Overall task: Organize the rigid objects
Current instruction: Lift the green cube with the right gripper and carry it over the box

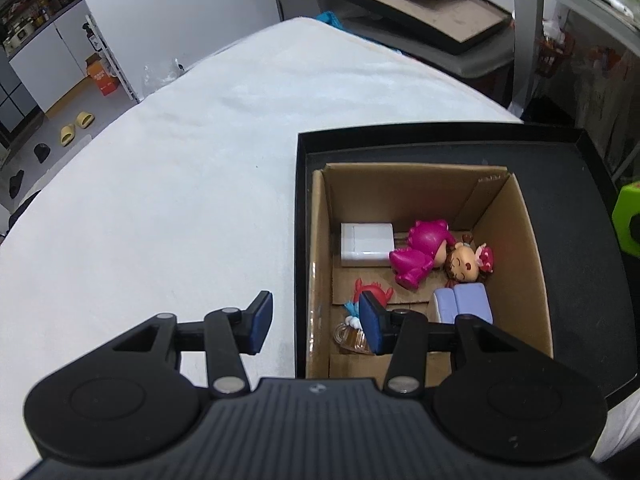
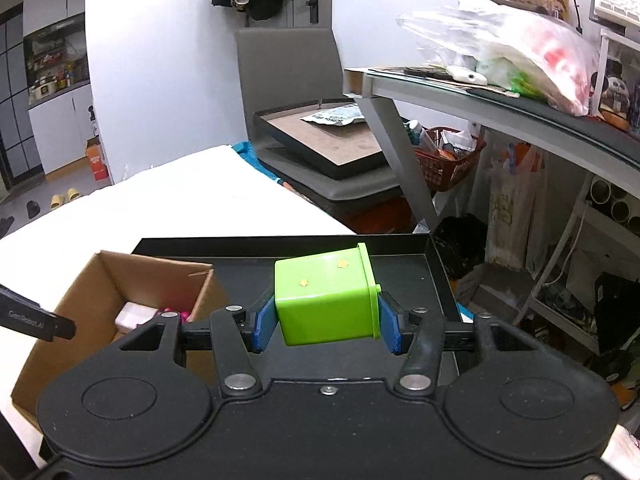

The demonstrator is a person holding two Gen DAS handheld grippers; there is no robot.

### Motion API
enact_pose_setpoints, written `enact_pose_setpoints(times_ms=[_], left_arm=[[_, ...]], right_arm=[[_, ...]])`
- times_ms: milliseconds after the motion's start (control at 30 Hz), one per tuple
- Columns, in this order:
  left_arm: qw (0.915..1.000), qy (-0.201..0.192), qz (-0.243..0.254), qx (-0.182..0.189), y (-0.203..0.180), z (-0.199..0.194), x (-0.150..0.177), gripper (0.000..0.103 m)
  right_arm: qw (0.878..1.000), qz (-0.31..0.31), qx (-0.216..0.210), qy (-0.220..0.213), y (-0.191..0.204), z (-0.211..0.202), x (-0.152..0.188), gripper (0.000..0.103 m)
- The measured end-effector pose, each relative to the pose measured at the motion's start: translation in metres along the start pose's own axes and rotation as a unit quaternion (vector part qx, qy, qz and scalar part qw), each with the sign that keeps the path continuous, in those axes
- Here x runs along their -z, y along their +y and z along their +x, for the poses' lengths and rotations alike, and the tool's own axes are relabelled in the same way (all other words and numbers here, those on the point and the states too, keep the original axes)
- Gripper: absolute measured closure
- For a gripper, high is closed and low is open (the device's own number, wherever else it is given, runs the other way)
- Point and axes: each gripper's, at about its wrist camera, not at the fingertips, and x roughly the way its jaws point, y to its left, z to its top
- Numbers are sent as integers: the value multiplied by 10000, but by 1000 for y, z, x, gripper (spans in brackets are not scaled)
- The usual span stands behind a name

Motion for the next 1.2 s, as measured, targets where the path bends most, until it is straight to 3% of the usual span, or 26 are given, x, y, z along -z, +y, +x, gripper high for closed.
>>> enact_pose_setpoints(times_ms=[533, 967, 1100, 1200], left_arm=[[9988, 173, 4, 454, 14, 8, 5, 57], [9979, 247, -36, 600, 20, 13, 5, 58], [9972, 361, -69, 646, 22, 18, 4, 64], [9961, 518, -73, 715, 23, 22, 5, 76]], right_arm=[[9998, -166, 109, -80, 45, -20, -9, 52], [9987, -481, -178, 49, 86, -11, -17, 52], [9976, -575, -331, 216, 99, -4, -20, 52], [9968, -490, -528, 349, 106, 0, -23, 52]])
